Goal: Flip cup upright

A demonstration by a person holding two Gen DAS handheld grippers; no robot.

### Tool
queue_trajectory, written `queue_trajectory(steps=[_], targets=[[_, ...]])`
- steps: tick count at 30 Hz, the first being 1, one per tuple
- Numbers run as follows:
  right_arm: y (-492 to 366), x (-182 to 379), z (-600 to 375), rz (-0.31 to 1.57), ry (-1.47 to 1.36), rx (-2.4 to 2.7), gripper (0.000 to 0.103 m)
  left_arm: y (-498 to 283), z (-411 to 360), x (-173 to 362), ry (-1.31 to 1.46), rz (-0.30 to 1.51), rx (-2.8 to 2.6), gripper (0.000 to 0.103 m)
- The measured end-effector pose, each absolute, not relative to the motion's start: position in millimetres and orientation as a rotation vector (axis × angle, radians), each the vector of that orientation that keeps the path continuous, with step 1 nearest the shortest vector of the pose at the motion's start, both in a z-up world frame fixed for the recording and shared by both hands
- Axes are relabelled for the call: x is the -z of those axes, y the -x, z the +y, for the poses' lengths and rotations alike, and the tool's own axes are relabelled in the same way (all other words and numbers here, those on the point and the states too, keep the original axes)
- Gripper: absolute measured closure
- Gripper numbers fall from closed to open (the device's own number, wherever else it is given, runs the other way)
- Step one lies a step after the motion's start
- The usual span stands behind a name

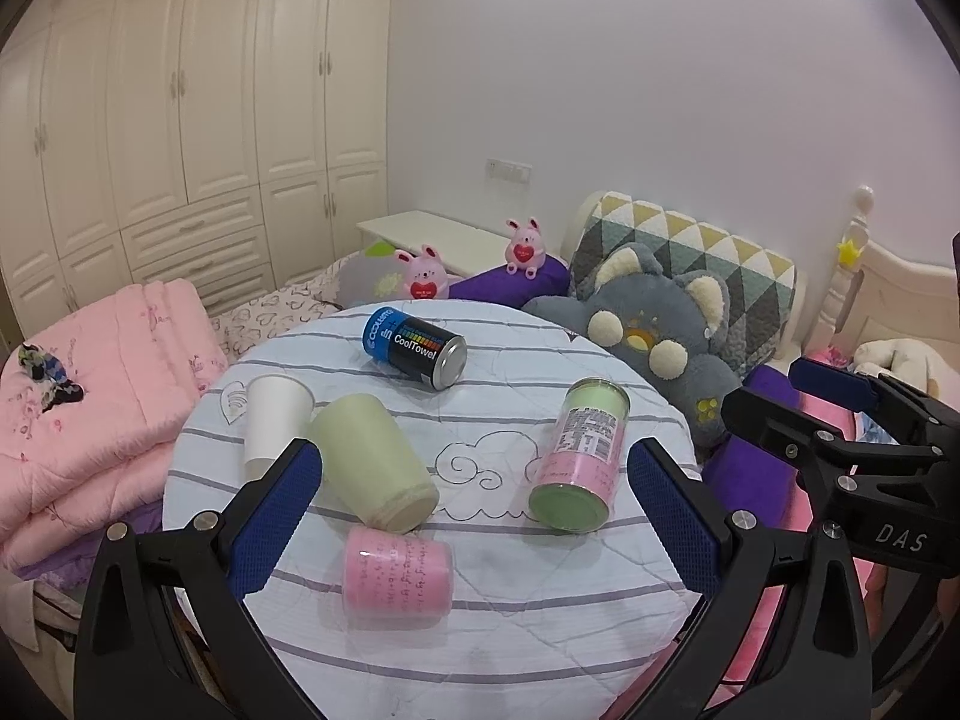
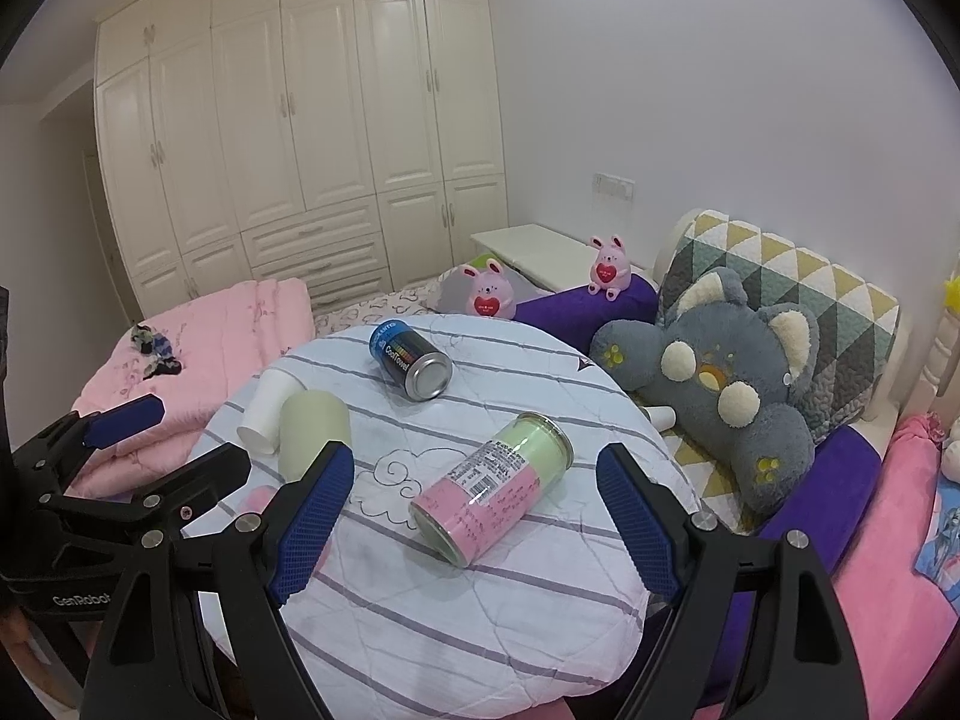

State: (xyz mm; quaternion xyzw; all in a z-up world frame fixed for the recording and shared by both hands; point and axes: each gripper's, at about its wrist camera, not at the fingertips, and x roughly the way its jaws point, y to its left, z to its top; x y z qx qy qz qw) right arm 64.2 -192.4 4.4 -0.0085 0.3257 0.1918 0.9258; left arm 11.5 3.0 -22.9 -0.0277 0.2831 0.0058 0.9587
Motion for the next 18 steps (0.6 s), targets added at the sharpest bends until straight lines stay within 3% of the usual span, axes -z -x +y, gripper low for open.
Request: queue_trajectory(steps=[18], targets=[[-79.2, 3.1, -189.0, 0.699, 0.017, -0.399, 0.019, -24.6, 9.5, 28.6, 0.055, 0.601, -0.007, 0.000]])
